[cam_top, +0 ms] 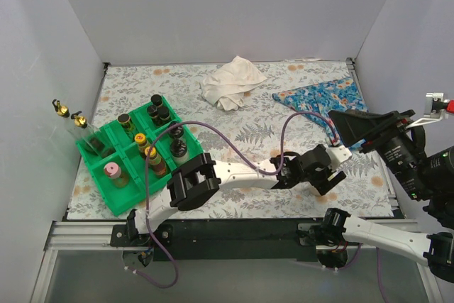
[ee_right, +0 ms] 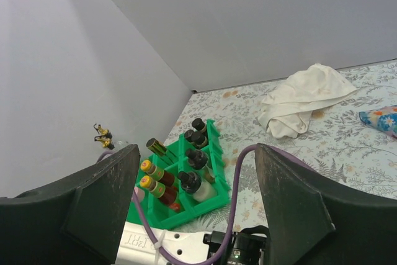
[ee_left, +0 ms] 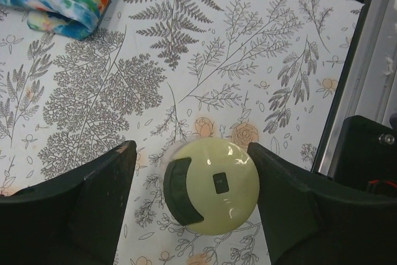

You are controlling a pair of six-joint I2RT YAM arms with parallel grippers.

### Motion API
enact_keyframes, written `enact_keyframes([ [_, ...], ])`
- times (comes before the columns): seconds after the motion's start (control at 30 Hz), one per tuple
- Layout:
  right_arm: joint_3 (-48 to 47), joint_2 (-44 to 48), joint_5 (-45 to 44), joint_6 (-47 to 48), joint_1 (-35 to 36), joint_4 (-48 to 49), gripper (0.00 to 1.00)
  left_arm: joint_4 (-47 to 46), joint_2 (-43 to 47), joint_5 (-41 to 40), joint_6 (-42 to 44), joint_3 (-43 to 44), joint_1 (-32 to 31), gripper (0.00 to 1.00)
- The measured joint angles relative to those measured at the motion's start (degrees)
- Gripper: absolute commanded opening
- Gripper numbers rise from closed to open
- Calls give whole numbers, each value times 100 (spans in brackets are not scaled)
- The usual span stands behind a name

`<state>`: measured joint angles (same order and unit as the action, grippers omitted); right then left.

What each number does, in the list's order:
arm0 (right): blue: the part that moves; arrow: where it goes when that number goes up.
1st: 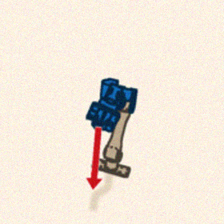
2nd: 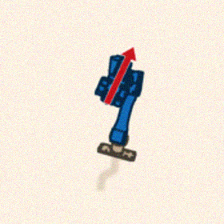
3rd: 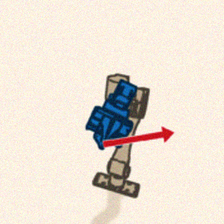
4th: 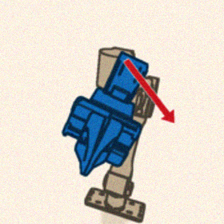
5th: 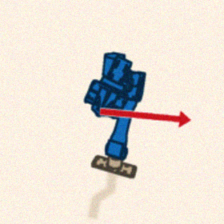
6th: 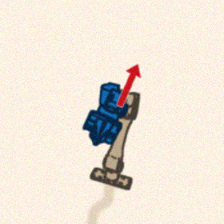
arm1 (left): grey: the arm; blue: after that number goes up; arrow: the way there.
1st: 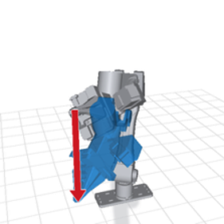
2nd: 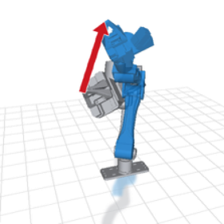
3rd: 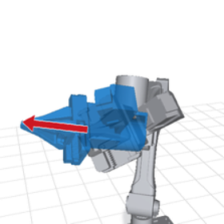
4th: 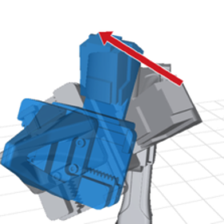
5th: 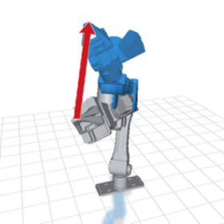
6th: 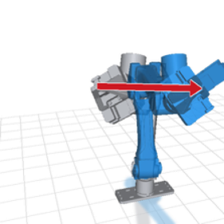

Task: Organize the condiment bottles
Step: Pick up the bottle from the corner of the board.

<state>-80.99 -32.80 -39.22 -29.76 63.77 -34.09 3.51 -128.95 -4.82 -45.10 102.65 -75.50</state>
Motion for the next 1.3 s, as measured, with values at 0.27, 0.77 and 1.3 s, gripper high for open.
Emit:
enact_keyframes([
  [0.27, 101, 81, -17, 0, 0, 0, 83, 166, -111, -227, 68, 48, -111, 1],
  [0.77, 317, 208, -107, -11, 0, 17, 83, 1102, 1298, -2754, -1502, -909, -81, 0],
  [1.3, 354, 101, 0, -52, 0, 66, 83, 4889, 1893, -4824, -3412, 1904, 1921, 0],
])
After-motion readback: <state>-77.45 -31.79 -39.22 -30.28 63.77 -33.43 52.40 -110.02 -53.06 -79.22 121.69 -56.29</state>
